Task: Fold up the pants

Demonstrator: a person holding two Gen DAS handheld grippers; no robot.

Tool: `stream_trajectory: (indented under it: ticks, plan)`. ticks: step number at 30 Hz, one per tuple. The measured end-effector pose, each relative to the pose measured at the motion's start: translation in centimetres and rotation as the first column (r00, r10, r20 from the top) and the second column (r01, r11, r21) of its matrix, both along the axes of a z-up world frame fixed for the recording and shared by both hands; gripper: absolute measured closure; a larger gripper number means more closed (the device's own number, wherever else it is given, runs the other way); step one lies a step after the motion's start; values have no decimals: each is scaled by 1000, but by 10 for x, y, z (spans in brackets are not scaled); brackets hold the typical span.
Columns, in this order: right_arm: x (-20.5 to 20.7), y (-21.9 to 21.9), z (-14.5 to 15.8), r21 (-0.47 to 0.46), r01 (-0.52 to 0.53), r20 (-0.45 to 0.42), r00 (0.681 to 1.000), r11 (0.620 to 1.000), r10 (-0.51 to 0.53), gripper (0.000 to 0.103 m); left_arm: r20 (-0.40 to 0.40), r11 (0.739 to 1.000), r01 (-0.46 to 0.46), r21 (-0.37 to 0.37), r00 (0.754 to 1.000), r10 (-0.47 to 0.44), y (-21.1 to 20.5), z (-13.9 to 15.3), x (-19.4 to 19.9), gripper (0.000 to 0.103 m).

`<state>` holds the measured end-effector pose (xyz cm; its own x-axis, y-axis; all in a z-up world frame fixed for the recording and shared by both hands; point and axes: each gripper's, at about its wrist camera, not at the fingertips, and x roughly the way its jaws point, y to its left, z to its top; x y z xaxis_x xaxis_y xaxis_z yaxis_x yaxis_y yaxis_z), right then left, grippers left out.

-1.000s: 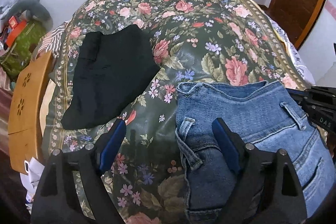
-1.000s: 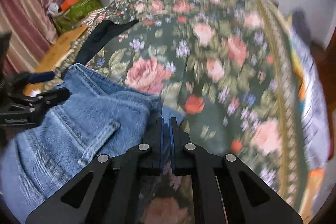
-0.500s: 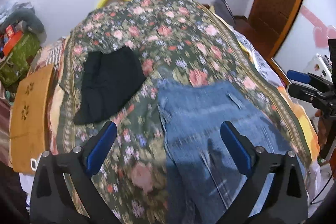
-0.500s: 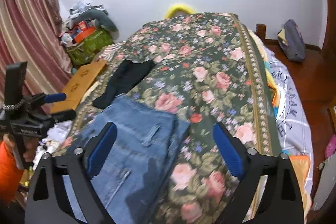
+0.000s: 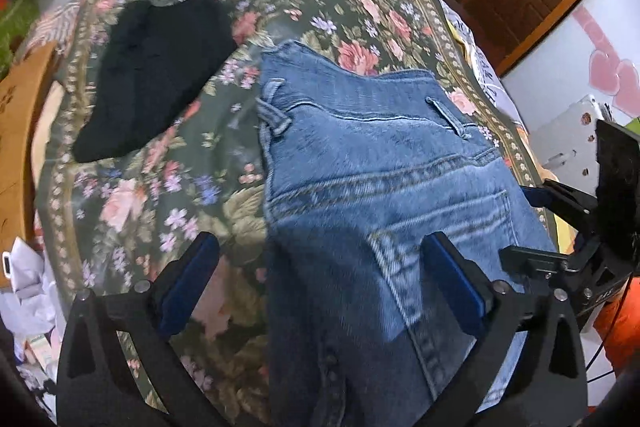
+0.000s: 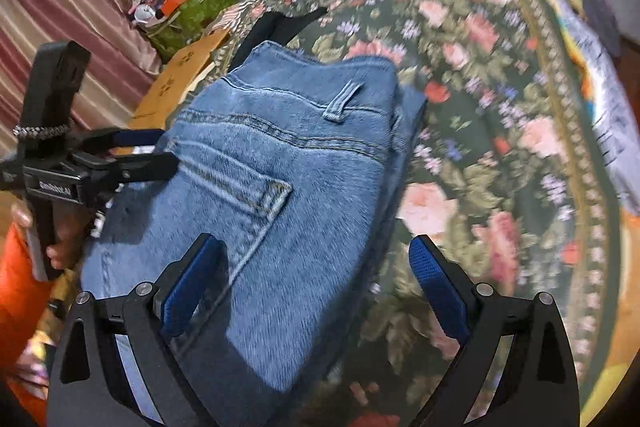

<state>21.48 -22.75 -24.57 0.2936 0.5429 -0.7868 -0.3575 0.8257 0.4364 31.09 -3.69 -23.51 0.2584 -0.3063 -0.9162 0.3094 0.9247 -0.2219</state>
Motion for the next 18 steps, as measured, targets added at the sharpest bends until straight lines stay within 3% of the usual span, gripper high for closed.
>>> stream_trajectory:
  ticks: [2,5,7,15,18]
  plan:
    - [9,1,-8,40,-7,-43,999,999,8,9,-27,1000,22,-11,999,-22,-5,-4,5,0]
    - [16,5,-11,62,-24,-39,999,998,26,15,-139,995,62,-81,988,-73,-12,-17,13,0]
    - [19,6,-12,57,-21,-43,999,998,24,21,-146,995,77,-69,986,-86,-18,-18,16,0]
    - [23,-9,-9,99,27,-83,996,995,-19,58,-77,993,71,-91,994,-78,-22,-2,7,33]
    - [22,-7,1,84,27,-62,998,996,-22,66,-50,994,50,-100,997,-55,-15,9,3,47]
